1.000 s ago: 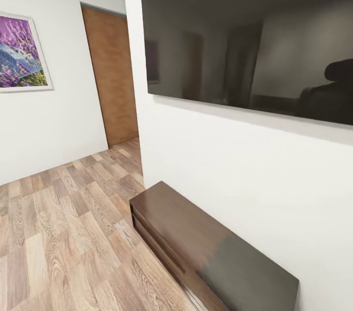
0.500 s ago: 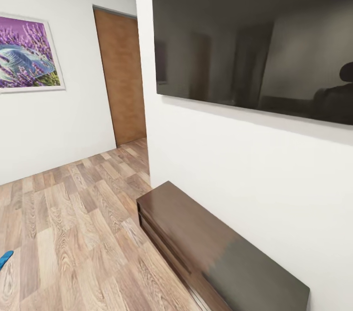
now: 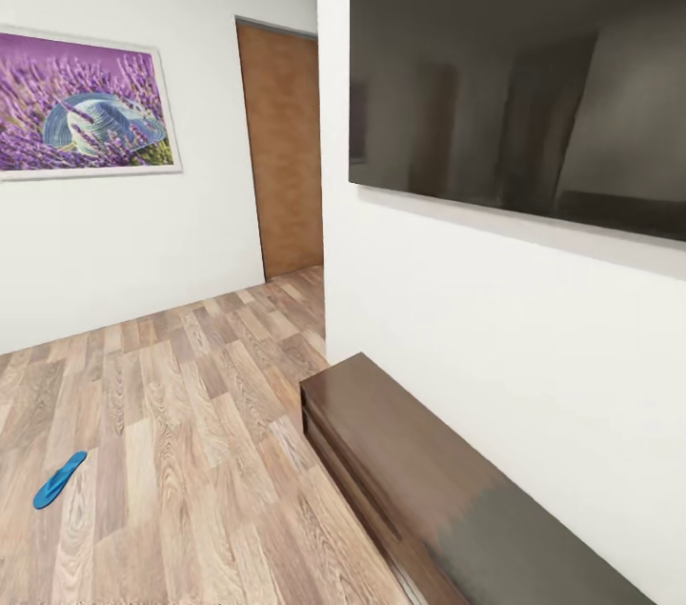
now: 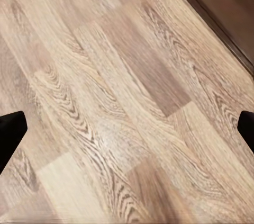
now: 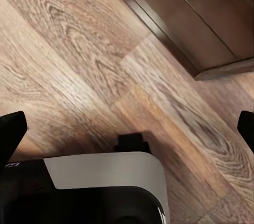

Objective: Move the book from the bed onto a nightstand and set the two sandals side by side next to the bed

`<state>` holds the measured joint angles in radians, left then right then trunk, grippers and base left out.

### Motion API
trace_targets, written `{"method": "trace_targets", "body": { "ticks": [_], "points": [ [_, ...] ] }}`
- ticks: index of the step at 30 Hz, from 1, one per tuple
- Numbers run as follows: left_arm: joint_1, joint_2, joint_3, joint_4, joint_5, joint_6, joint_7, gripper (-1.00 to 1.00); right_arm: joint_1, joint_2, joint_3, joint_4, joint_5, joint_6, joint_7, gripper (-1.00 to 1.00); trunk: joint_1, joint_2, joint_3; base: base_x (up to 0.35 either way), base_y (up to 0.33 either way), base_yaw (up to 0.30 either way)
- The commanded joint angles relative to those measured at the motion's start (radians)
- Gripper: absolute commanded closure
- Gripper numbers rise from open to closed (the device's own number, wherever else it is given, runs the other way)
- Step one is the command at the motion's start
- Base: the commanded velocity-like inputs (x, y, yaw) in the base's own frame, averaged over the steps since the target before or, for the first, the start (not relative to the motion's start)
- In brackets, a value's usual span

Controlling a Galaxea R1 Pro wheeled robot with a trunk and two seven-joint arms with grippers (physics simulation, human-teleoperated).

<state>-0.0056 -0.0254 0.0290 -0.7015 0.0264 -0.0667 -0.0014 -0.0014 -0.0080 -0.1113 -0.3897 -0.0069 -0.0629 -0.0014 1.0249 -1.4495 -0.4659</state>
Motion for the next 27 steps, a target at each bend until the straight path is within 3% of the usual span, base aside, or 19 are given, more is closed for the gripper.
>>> {"method": "trace_targets", "body": {
  "ticks": [1,9,20,27],
  "points": [
    [-0.001,-0.001,0.002,0.0,0.003,-0.003,0.0,-1.0,0.0,0.0,-0.002,0.0,-0.001,-0.003,0.0,-1.0,0.0,-0.001,-0.001,0.116,0.0,0.291],
    [-0.001,-0.001,0.002,0.001,0.003,-0.003,0.0,-1.0,0.0,0.001,-0.002,0.0,-0.001,-0.003,0.0,-1.0,0.0,-0.001,-0.001,0.227,0.0,0.168],
    [-0.001,-0.001,0.002,0.025,0.003,-0.004,0.0,-1.0,0.0,0.002,-0.002,0.0,-0.001,-0.003,0.0,-1.0,0.0,-0.001,-0.001,0.063,0.0,0.016],
    [-0.001,-0.001,0.003,0.027,0.003,-0.004,0.0,-1.0,0.0,0.002,-0.002,0.0,-0.001,-0.003,0.0,-1.0,0.0,-0.001,-0.001,0.222,0.0,0.001]
  ]
}}
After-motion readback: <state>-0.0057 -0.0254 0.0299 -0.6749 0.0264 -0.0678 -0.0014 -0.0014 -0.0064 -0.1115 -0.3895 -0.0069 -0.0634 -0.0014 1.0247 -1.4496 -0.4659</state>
